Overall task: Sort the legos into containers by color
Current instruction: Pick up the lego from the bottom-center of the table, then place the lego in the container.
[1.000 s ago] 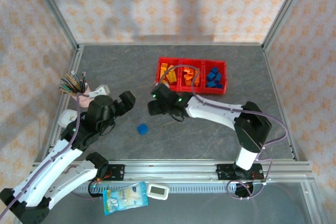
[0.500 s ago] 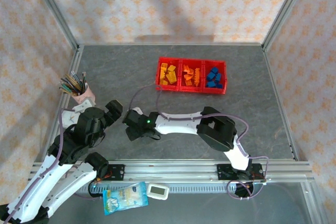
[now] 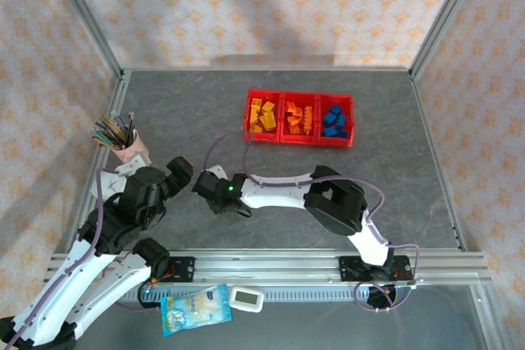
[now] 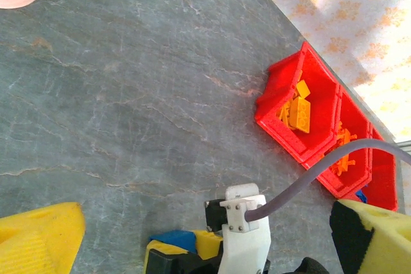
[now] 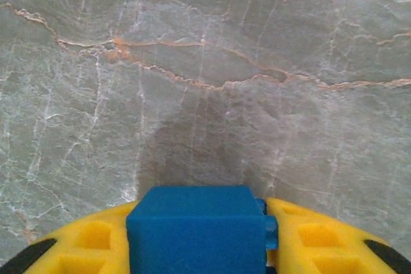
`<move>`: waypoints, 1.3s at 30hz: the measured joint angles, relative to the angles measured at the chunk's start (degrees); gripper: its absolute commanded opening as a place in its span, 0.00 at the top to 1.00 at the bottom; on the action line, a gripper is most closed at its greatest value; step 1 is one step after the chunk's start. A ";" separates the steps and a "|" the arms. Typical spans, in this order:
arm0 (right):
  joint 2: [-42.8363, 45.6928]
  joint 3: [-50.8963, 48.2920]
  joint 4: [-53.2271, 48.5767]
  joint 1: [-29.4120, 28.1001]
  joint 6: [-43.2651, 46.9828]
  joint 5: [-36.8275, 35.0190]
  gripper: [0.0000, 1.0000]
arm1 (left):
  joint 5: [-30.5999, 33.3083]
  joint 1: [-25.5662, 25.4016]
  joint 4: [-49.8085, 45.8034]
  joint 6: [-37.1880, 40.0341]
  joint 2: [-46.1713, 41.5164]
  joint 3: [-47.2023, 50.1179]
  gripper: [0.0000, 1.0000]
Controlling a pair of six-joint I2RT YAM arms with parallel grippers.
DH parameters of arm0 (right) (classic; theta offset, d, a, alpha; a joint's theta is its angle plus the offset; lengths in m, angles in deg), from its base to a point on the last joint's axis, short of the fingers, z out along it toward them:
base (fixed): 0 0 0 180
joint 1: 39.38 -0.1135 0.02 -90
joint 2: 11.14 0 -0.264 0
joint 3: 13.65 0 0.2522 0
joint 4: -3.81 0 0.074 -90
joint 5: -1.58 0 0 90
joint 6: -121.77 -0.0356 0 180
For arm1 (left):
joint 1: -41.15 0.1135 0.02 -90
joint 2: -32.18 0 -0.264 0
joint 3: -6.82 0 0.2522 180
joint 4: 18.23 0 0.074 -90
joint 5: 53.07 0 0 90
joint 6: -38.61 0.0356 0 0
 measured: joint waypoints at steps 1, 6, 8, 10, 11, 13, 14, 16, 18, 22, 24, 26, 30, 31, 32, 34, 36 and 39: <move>1.07 -0.26 -0.42 0.57 -0.37 0.07 0.64 | -0.50 0.00 0.55 0.15 0.81 -0.07 0.01; 12.68 -4.35 -1.68 8.61 -2.21 -0.33 0.62 | -3.41 0.00 5.01 3.08 6.01 -0.66 0.01; 19.08 -6.80 -1.57 15.67 -2.75 -1.14 0.62 | -5.29 0.00 8.37 4.76 9.18 -1.20 0.01; 23.82 -8.59 -1.27 24.09 -2.80 -2.21 0.62 | -7.08 0.00 12.46 6.27 12.15 -1.36 0.01; 25.42 -9.20 -1.09 28.96 -2.75 -2.67 0.62 | -7.87 0.00 14.80 7.02 13.81 -1.36 0.01; 26.53 -9.77 -0.33 37.11 -2.36 -3.56 0.61 | -9.35 0.00 18.93 8.35 17.11 -1.38 0.01; 26.49 -9.88 0.13 41.05 -1.95 -4.02 0.61 | -10.03 0.00 20.98 9.16 18.86 -1.42 0.01; 25.24 -9.79 0.83 46.82 -0.92 -4.31 0.62 | -10.97 0.00 23.85 10.47 22.51 -2.16 0.01; 22.75 -8.85 1.14 50.25 0.11 -4.52 0.61 | -11.74 0.00 26.25 11.91 26.60 -3.74 0.01; 15.52 -5.07 1.60 53.59 1.99 -4.13 0.44 | -12.44 0.02 30.53 14.10 31.65 -6.08 0.01; 13.60 -4.04 1.77 54.31 3.28 -3.61 0.34 | -12.57 0.39 32.28 15.02 32.46 -6.21 0.01; 13.42 -3.69 1.77 54.45 4.31 -3.39 0.22 | -12.63 1.14 33.66 15.67 32.61 -6.21 0.01; 16.92 -4.81 3.34 54.62 5.70 -3.96 0.00 | -11.04 3.96 35.60 17.99 32.57 -6.14 0.01; 19.41 -6.62 4.35 54.93 5.88 -4.57 0.00 | -9.88 5.01 36.28 18.78 32.44 -5.81 0.01; 22.32 -9.05 5.60 55.47 5.88 -5.57 0.00 | -8.41 6.25 36.94 19.74 32.20 -5.31 0.01; 29.11 -15.74 8.87 57.13 5.90 -9.09 0.00 | -4.52 9.22 38.58 22.12 31.34 -3.28 0.01; 36.11 -24.76 14.10 59.45 5.99 -13.22 0.00 | -0.15 12.81 41.57 25.38 30.51 -0.04 0.01; 42.77 -40.11 24.63 62.73 7.37 -18.93 0.00 | 5.92 17.46 48.43 31.41 30.27 6.47 0.01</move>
